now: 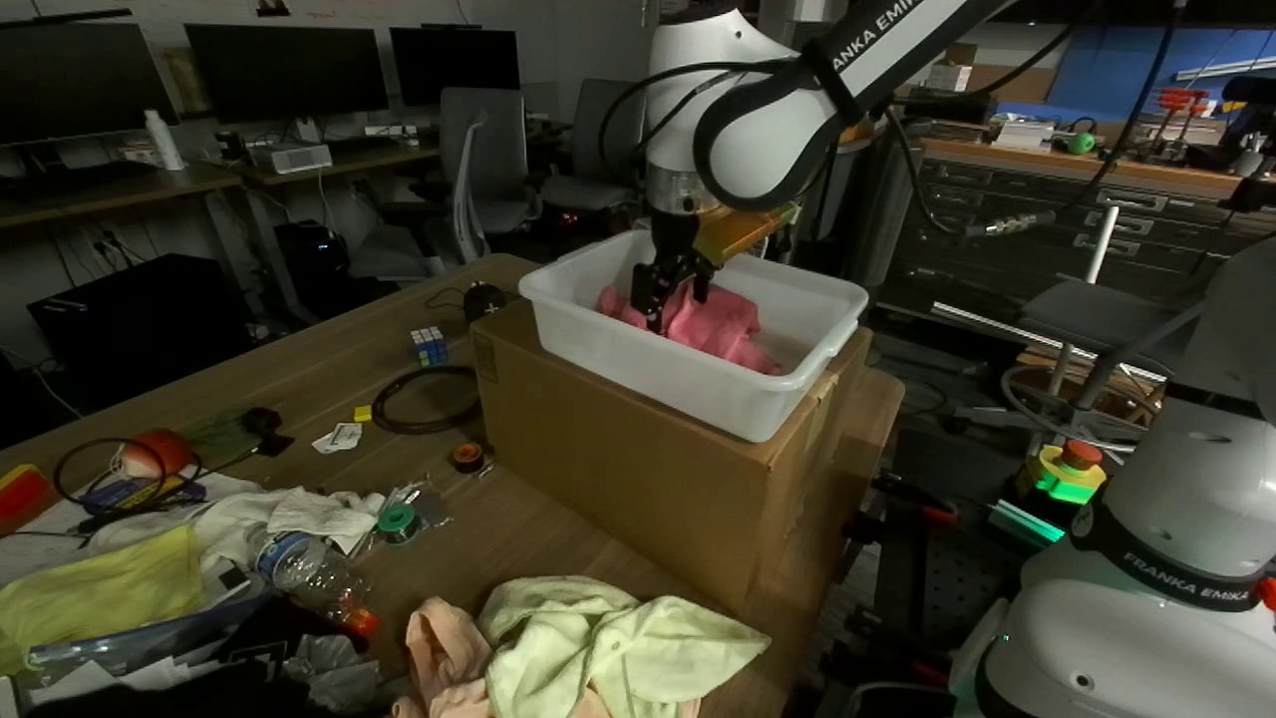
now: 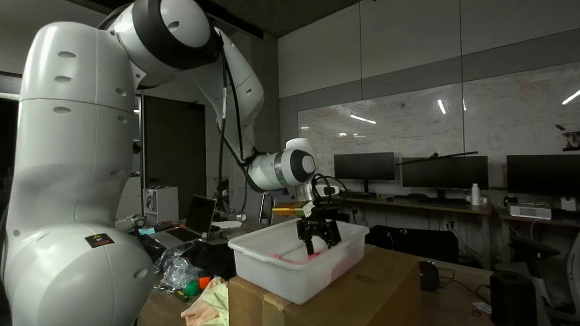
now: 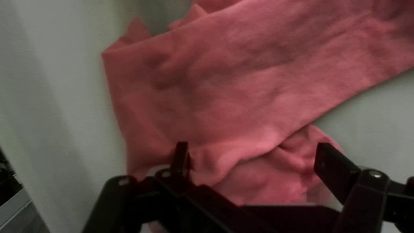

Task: Take the clothes in the bucket on the box and put them on the table

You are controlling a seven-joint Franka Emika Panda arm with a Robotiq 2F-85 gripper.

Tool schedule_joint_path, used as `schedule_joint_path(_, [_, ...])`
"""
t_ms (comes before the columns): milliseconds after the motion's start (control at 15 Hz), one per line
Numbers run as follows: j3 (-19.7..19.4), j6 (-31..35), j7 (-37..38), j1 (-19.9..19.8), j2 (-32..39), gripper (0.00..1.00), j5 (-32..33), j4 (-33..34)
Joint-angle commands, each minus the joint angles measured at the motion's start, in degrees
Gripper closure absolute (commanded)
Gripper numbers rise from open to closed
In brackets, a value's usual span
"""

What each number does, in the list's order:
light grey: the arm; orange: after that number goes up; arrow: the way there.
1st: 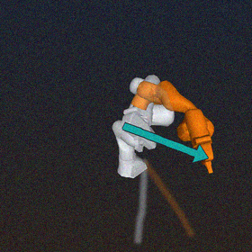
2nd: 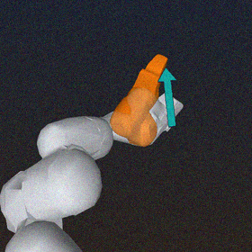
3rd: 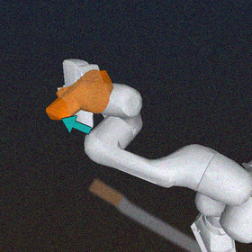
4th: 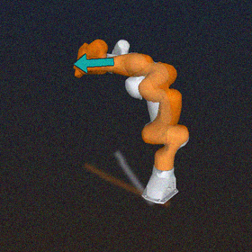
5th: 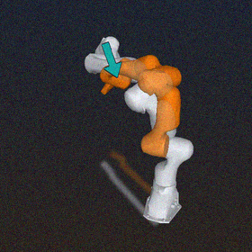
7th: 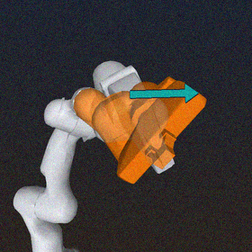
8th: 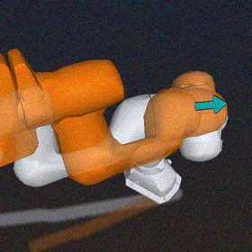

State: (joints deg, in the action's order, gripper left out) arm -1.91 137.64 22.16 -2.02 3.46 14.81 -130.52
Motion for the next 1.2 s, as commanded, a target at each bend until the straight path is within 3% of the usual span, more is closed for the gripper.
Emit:
schedule_joint_path(0, [-1.05,2.23,4.22,0.41,1.03,0.00,4.48,0.10])
schedule_joint_path(133, [-1.19,2.61,5.65,0.52,1.43,0.00,5.90,0.18])
schedule_joint_path(267, [-1.26,2.95,6.54,0.58,1.60,0.27,7.08,0.14])
schedule_joint_path(800, [-1.20,1.97,7.20,0.74,1.31,0.89,7.65,0.17])
schedule_joint_path(1000, [-0.98,-0.86,6.69,1.02,0.48,0.95,8.31,0.50])
schedule_joint_path(1133, [-0.83,-1.97,6.30,1.19,-0.62,0.91,8.81,0.46])
